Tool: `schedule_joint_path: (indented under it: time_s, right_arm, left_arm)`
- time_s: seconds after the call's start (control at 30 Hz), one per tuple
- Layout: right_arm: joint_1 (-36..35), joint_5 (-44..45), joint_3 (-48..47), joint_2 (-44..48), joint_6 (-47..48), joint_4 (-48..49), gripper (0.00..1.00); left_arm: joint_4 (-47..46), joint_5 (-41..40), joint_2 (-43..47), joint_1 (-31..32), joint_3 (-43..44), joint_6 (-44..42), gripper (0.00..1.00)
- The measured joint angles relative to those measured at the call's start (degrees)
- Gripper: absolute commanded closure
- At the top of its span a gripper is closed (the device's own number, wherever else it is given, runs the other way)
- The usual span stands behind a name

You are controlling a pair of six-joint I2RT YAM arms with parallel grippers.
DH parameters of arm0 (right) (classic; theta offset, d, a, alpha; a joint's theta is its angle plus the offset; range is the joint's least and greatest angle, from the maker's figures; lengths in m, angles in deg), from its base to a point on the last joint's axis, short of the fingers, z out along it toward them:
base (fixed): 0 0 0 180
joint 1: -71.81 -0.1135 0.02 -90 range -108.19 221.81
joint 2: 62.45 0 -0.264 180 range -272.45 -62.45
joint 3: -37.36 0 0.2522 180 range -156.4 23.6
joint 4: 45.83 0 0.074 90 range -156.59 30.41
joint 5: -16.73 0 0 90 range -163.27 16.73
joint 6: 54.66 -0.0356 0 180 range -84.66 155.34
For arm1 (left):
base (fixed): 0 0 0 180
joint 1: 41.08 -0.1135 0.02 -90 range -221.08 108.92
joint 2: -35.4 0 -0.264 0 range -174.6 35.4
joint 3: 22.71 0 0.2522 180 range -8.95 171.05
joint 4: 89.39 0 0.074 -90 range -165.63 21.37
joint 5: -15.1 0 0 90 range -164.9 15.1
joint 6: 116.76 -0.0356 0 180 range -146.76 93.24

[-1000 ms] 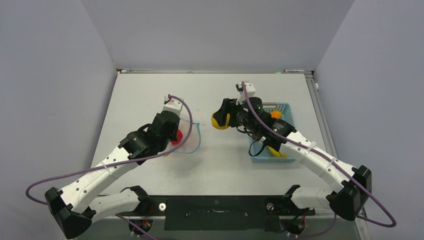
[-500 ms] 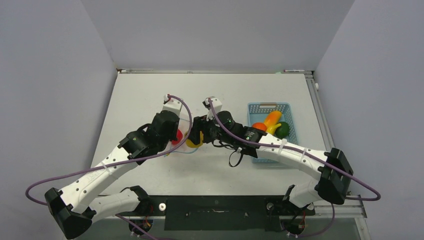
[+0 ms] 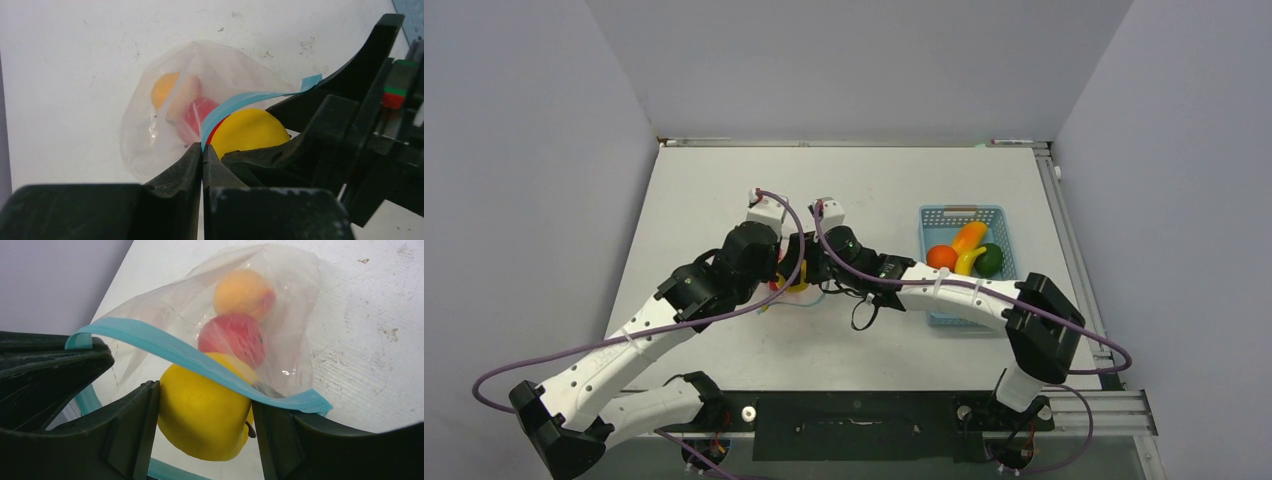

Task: Place the food in the zip-top bag and seal the zipper
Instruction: Place the fake fruit in the zipper food storage bag.

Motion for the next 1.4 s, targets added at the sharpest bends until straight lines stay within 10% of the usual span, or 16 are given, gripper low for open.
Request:
schedule_joint_path:
  time_s: [0.83,1.4]
  right_arm:
    - [-1.3,-3.2,1.3,-9.1,-16.7,16.9,0.74]
    - [-1.4,-5.0,1.6,-15.3,-22.8,22.9,0.02]
  left_arm:
    - [-0.4,0.2,0.2,-1.2,0.0,-0.1,1.00]
    - [-0.5,0.5,1.0,-2.0,-0.7,-0.2,1.00]
